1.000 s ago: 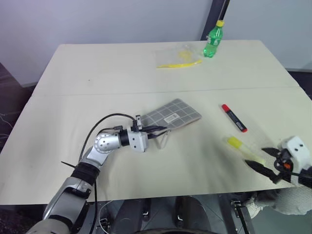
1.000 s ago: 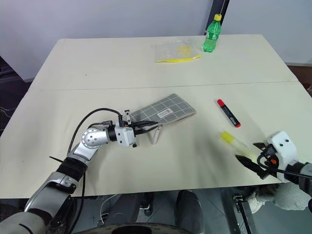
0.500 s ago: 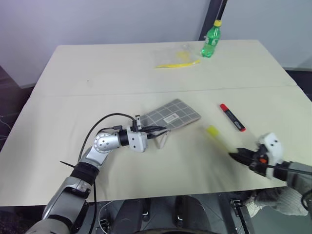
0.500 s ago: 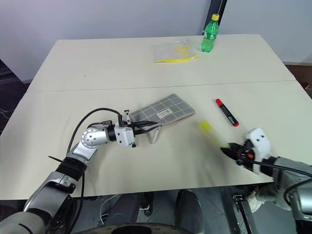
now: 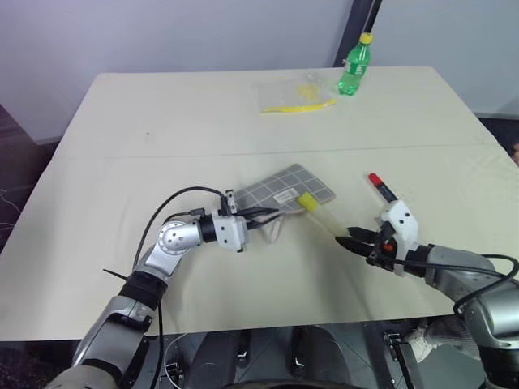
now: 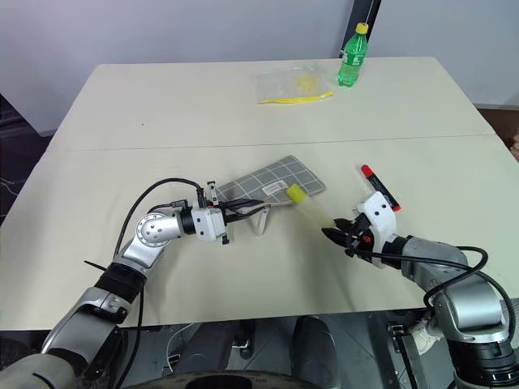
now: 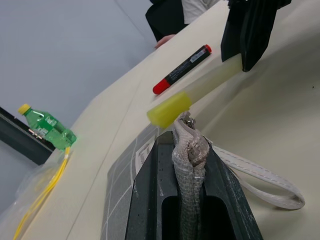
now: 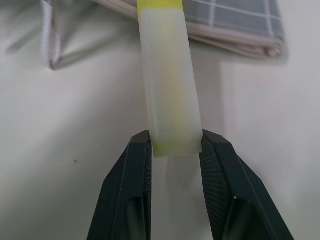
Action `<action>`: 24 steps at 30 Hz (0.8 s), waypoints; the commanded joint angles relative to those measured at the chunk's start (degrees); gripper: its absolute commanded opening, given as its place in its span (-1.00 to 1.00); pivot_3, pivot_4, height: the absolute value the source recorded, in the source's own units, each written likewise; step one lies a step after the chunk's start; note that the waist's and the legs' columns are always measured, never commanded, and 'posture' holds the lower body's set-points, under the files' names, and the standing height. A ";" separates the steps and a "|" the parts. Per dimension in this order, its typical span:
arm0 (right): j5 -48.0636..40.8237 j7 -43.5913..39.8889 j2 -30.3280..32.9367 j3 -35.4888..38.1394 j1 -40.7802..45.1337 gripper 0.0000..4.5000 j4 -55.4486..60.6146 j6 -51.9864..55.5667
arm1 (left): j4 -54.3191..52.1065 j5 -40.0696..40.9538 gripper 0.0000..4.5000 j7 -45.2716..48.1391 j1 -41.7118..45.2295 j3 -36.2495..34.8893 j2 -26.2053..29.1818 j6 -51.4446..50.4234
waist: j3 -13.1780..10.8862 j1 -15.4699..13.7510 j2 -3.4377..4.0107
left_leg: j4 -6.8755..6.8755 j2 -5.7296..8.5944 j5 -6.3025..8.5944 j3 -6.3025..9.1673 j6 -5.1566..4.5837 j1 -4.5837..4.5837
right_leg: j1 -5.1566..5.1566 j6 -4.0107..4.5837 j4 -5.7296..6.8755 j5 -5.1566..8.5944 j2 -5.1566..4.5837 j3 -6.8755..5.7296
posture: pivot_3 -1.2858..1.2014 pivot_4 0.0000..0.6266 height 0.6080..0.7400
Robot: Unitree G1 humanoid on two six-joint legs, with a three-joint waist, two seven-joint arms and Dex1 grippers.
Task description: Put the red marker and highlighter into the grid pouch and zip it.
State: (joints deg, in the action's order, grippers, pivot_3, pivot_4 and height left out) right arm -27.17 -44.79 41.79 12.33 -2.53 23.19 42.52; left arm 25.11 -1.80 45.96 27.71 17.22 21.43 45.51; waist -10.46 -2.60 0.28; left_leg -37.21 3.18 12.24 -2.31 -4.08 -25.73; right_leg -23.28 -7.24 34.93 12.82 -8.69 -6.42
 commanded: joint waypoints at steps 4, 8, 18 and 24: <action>-1.14 -6.98 6.12 5.18 -4.81 -0.65 -1.27 -3.53 | -2.06 0.45 -1.00 -1.19 0.08 -0.80 0.14 0.32 | 0.00 0.19 -0.01 | 0.00 0.00 0.00 -0.01 0.00 0.02 | 0.04 0.00 -0.01 0.00 0.01 0.00 | 0.03 -0.52 1.00; 0.46 -5.36 5.24 3.23 -2.94 -0.65 -2.71 -5.05 | -2.02 0.38 -1.00 -1.15 0.32 -0.51 0.02 0.49 | 0.00 0.35 0.00 | 0.00 -0.02 0.00 -0.02 0.00 0.03 | 0.07 0.00 0.03 0.00 0.01 0.02 | 0.03 -0.52 1.00; 2.63 -3.29 4.13 -2.08 2.24 -0.65 -4.37 -5.79 | -2.92 -0.18 -1.00 -1.07 0.01 -0.12 0.17 0.46 | -0.01 0.15 -0.02 | 0.00 0.00 0.00 -0.02 0.00 0.01 | -0.01 0.00 0.01 0.00 -0.01 0.01 | 0.03 -0.52 1.00; 4.07 -3.68 4.36 -5.08 5.32 -0.65 -4.73 -6.44 | -4.06 -0.61 -1.00 -0.60 -0.03 0.48 0.32 0.32 | -0.01 0.25 -0.01 | 0.00 0.00 0.00 -0.02 0.00 0.01 | -0.01 0.00 0.01 0.00 0.00 0.01 | 0.03 -0.52 1.00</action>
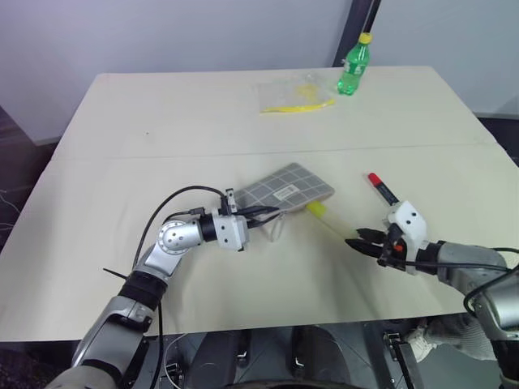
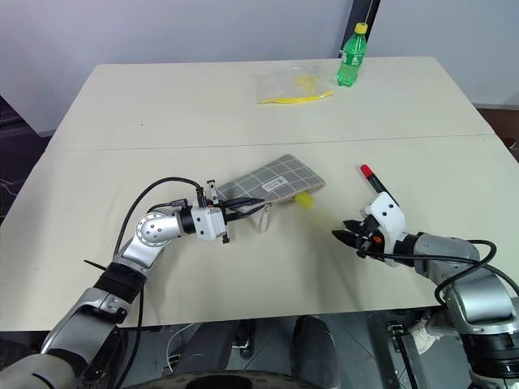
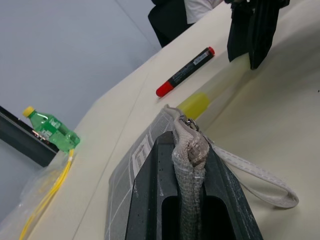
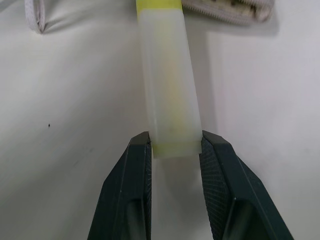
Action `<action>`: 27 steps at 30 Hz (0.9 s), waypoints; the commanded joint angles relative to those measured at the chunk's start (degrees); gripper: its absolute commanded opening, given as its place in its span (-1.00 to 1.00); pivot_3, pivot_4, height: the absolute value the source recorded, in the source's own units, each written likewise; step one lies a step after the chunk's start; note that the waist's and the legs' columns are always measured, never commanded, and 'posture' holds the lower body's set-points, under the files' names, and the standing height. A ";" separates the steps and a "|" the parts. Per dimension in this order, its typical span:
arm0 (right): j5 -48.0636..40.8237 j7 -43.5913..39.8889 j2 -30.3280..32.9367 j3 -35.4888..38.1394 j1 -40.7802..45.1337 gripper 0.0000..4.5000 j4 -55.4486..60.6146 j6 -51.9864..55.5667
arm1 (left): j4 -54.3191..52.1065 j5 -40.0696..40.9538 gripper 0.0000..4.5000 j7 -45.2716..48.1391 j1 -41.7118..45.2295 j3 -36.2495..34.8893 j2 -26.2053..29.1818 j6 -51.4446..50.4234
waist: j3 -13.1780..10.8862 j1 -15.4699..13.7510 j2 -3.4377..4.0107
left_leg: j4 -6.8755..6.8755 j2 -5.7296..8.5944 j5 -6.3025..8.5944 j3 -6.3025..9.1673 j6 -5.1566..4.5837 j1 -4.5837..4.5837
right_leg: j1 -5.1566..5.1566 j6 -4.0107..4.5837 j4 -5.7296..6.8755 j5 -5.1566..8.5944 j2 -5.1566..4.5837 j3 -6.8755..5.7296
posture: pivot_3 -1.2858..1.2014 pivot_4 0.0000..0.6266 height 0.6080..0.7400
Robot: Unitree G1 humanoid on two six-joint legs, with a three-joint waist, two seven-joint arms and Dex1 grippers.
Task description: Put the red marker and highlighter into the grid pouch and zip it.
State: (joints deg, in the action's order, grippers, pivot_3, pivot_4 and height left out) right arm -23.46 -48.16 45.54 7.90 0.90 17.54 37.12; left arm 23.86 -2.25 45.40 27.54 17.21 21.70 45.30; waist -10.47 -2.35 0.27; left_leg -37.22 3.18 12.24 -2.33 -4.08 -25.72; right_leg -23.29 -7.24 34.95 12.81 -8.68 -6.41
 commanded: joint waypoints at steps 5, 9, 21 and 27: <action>1.82 -2.35 1.76 -3.65 5.74 -0.65 2.34 -3.01 | -2.62 0.78 -1.00 1.97 0.33 1.35 0.53 0.85 | 0.00 -0.04 0.00 | 0.00 0.00 0.00 0.00 0.00 -0.01 | -0.01 0.00 0.00 0.00 0.00 -0.01 | 0.03 -0.52 1.00; 1.30 -4.13 1.85 -4.72 9.29 -0.65 2.60 -3.46 | -1.36 1.68 -1.00 3.95 1.03 1.56 1.06 1.57 | 0.00 -0.02 0.00 | -0.01 0.00 0.00 0.00 0.00 -0.01 | -0.03 0.00 0.00 0.00 0.00 -0.01 | 0.03 -0.52 1.00; 6.60 -8.00 5.74 -8.38 9.60 -0.65 2.74 -11.17 | -2.44 7.55 -1.00 8.36 1.11 1.20 1.10 -1.09 | 0.00 0.04 0.00 | -0.01 0.00 0.00 -0.01 0.00 -0.01 | -0.03 0.00 0.00 0.00 0.01 -0.01 | 0.03 -0.52 1.00; 11.91 -10.96 5.08 -15.21 17.20 -0.65 -1.16 -17.20 | 0.73 9.04 -1.00 13.39 3.66 1.32 1.98 0.62 | -0.01 0.08 0.01 | -0.06 0.00 -0.01 -0.02 0.00 -0.02 | -0.05 0.01 0.02 -0.01 0.02 -0.01 | 0.03 -0.52 1.00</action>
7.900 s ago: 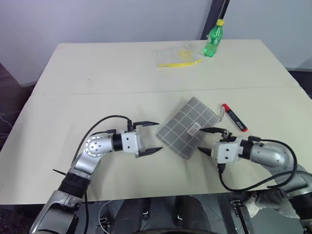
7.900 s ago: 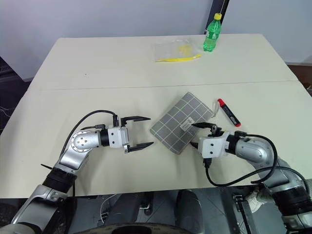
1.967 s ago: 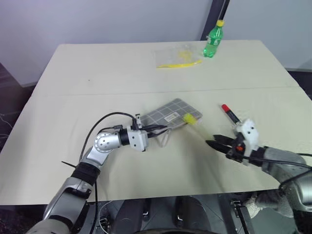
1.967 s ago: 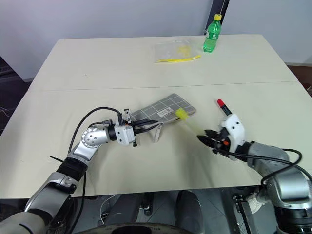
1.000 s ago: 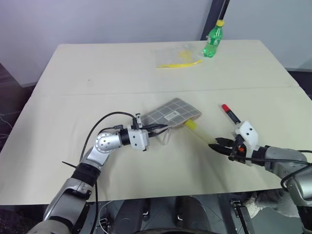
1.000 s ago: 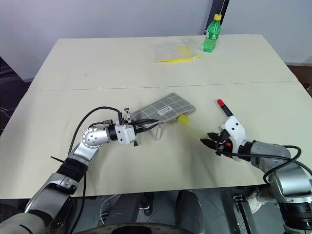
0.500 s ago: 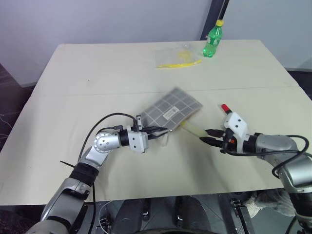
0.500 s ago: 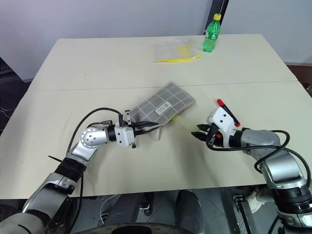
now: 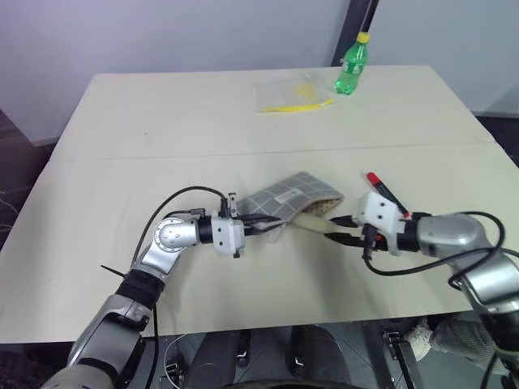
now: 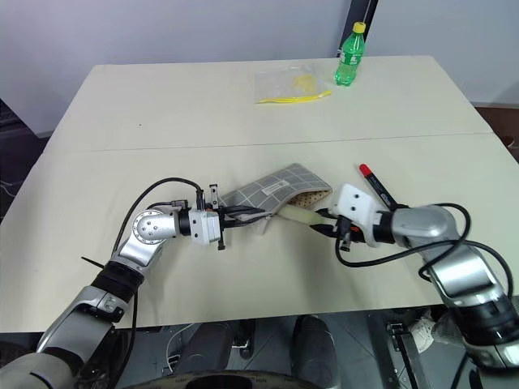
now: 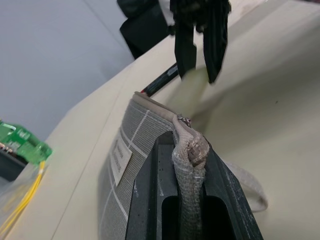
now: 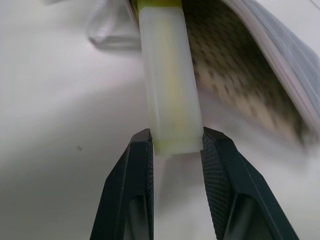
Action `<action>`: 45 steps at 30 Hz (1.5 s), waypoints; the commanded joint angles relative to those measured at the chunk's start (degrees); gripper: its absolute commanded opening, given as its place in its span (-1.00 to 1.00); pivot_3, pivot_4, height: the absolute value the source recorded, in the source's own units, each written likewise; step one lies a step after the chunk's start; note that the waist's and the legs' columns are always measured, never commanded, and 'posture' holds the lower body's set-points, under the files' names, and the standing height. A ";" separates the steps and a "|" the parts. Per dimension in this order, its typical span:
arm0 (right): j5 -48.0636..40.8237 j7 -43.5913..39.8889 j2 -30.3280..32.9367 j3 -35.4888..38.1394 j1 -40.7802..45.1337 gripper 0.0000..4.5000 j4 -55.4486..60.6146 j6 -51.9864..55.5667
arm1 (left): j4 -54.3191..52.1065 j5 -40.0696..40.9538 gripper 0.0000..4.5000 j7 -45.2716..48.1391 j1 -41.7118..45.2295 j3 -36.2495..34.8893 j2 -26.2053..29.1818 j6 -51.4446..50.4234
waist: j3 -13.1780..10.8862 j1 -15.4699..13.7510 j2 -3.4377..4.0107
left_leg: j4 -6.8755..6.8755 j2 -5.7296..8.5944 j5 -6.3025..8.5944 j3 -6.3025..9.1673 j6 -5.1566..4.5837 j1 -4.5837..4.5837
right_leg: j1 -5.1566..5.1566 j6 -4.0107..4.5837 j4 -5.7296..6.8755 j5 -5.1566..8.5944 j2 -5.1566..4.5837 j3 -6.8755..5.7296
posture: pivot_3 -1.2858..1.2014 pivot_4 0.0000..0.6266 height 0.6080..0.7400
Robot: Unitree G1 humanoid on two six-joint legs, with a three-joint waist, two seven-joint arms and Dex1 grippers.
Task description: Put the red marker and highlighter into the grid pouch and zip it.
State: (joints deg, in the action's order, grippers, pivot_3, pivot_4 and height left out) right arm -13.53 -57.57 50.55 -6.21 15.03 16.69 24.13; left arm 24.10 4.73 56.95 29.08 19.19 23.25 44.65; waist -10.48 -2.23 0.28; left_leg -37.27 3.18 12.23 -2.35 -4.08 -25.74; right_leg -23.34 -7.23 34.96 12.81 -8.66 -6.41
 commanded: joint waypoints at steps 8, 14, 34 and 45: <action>3.13 -4.32 -2.50 -4.19 6.57 -0.65 -1.87 -8.35 | 1.22 6.57 -1.00 4.88 3.68 -1.84 -1.38 -0.87 | -0.01 -0.10 -0.03 | -0.04 0.04 0.03 0.00 -0.06 -0.03 | 0.01 0.00 0.00 -0.01 -0.01 -0.01 | 0.03 -0.52 1.00; 7.53 -3.37 -4.88 -6.59 8.83 -0.65 -4.71 -12.26 | 0.55 6.58 -1.00 6.50 2.73 -1.53 -1.21 -0.16 | -0.01 -0.01 -0.02 | -0.06 0.03 0.02 0.00 -0.03 -0.01 | 0.00 0.01 0.08 -0.01 0.01 -0.01 | 0.03 -0.52 1.00; -14.14 -0.69 -3.37 20.04 -10.60 0.97 11.94 8.53 | 1.70 4.42 -1.00 3.40 1.00 -4.07 -0.30 0.34 | 0.00 -0.22 -0.02 | -0.01 0.03 0.03 0.00 -0.03 0.00 | 0.01 0.01 0.10 -0.02 -0.01 0.02 | 0.03 -0.52 1.00; -6.37 19.51 -9.73 27.71 -3.23 0.97 -15.98 4.32 | 4.08 2.16 -1.00 1.77 2.03 -3.24 -2.92 1.50 | 0.02 -0.18 -0.01 | 0.03 0.02 0.02 -0.11 -0.03 0.13 | 0.10 0.03 0.06 -0.02 0.00 0.06 | 0.03 -0.52 1.00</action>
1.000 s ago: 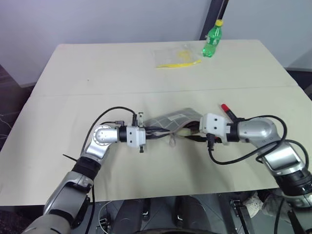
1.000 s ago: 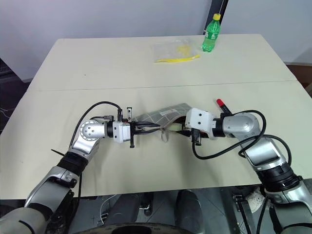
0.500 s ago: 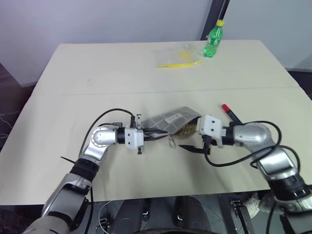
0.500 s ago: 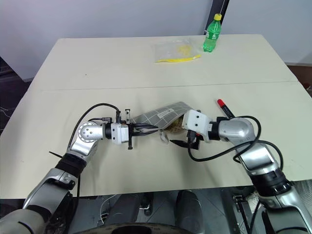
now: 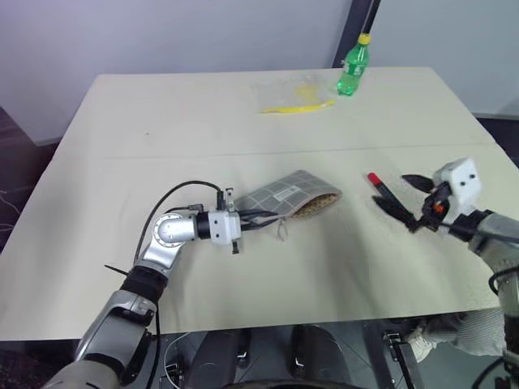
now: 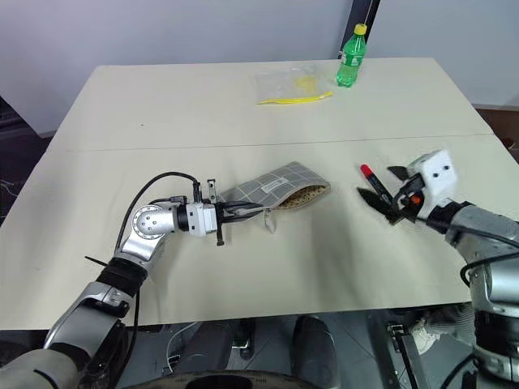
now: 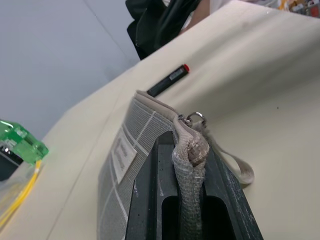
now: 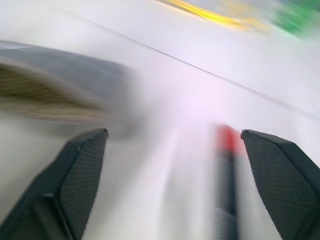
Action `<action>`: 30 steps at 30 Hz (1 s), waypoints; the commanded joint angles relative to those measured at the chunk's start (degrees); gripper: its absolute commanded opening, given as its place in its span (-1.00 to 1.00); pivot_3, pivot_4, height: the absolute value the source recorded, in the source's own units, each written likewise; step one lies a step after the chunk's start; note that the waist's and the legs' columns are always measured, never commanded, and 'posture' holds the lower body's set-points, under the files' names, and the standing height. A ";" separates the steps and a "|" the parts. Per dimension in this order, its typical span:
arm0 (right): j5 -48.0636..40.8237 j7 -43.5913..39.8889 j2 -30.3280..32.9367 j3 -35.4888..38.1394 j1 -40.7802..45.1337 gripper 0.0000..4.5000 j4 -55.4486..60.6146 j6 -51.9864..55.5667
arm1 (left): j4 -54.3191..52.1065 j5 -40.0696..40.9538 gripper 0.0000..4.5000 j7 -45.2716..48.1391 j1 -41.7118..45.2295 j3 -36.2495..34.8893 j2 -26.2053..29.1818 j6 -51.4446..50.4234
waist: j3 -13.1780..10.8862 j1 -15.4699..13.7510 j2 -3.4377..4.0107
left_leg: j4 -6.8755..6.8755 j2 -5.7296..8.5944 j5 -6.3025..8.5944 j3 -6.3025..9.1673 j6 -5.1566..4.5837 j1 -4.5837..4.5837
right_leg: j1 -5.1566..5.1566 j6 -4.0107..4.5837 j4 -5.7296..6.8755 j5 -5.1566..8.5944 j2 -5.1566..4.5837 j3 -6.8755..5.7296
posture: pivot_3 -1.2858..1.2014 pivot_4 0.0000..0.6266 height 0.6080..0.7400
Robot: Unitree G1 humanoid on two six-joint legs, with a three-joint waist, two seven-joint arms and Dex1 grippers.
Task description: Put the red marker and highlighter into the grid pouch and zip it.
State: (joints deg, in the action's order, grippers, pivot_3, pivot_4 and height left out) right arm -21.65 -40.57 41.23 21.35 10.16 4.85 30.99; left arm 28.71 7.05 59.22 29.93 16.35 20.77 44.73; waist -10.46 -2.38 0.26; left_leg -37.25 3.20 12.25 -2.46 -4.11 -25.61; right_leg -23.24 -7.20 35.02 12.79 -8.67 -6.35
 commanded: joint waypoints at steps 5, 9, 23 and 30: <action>5.44 5.26 -1.37 -4.16 7.46 0.97 -18.26 -3.07 | -0.62 -0.36 -1.00 -0.07 1.81 -0.40 -0.26 1.74 | 0.00 0.16 0.01 | 0.00 0.02 -0.08 -0.18 -0.12 -0.15 | -0.01 0.03 0.15 -0.04 0.01 0.00 | 0.03 -0.52 1.00; 4.80 2.76 -0.96 -6.15 7.41 0.73 -20.39 0.42 | -1.19 -0.65 -1.00 -0.63 1.27 -0.79 0.43 1.21 | 0.01 0.17 0.03 | -0.03 0.00 -0.03 -0.14 -0.05 -0.12 | 0.00 0.06 0.17 -0.06 0.02 0.00 | 0.03 -0.52 1.00; 4.95 -17.58 8.57 -6.61 -9.83 -0.82 0.27 -23.69 | -1.58 -1.43 -1.00 -1.60 0.47 -0.40 0.43 1.25 | -0.02 0.08 0.07 | -0.07 0.02 0.02 -0.15 -0.07 -0.12 | -0.04 0.03 0.05 -0.04 0.04 0.00 | 0.03 -0.52 1.00; 9.47 -16.73 8.14 -11.69 -7.97 -0.82 2.04 -28.17 | -1.34 -0.88 -1.00 -1.07 1.57 -0.34 -0.23 0.83 | -0.02 0.15 0.07 | -0.06 -0.05 0.03 -0.14 -0.05 0.06 | -0.03 0.03 0.05 -0.04 -0.02 0.03 | 0.03 -0.52 1.00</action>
State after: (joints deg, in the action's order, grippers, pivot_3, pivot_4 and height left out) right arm -12.70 -58.20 49.73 9.77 0.72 5.55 4.31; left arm 28.64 5.46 58.34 30.14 16.47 20.74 45.39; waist -10.48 -2.24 0.33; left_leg -37.31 3.14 12.27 -2.60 -4.16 -25.56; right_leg -23.28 -7.17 35.07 12.75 -8.70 -6.32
